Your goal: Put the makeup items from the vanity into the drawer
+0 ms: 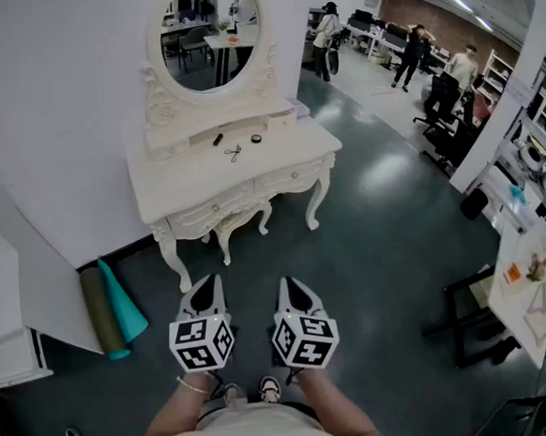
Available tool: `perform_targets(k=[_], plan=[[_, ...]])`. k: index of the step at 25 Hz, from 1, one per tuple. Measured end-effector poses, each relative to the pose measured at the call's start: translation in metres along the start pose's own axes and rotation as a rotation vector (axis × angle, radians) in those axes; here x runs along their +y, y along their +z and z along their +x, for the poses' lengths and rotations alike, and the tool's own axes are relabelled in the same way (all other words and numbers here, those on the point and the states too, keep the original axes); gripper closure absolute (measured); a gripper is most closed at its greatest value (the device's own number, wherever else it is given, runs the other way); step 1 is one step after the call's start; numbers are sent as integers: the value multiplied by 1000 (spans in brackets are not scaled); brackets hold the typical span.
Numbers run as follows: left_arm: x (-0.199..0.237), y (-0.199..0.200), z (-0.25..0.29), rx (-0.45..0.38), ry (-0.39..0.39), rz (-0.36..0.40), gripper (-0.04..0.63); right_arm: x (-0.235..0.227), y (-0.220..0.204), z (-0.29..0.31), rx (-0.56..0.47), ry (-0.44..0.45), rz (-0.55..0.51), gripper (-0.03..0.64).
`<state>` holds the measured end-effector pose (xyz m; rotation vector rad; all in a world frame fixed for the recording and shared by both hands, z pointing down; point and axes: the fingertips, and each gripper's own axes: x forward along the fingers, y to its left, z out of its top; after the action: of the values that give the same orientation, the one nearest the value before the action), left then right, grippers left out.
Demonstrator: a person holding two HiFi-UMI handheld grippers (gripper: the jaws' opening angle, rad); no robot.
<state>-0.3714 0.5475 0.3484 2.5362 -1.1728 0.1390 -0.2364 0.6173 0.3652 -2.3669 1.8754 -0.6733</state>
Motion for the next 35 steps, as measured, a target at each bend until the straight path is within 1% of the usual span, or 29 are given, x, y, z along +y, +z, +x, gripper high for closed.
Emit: perform_targets(k=[8, 13, 16, 20, 24, 27, 33, 35], plan=[[16, 2, -7, 6, 25, 13, 593, 12, -5, 1, 11, -1, -10, 598], [27, 2, -7, 22, 0, 23, 592, 26, -8, 10, 19, 4, -5, 598], [30, 4, -7, 26, -26, 41, 592, 37, -9, 17, 20, 11, 13, 598], [38, 7, -2, 21, -56, 66, 593, 43, -9, 26, 16, -2, 17, 598], [47, 7, 13, 46, -67, 53, 592, 37, -12, 39, 36, -23, 38, 598], [51, 10, 30, 63, -65, 61, 592, 27, -11, 52, 59, -36, 49, 598], [54, 18, 91, 53, -42, 43, 592, 4, 14, 105, 27, -33, 64, 598], [53, 19, 118, 62, -40, 40, 592, -5, 22, 129, 37, -23, 55, 598]])
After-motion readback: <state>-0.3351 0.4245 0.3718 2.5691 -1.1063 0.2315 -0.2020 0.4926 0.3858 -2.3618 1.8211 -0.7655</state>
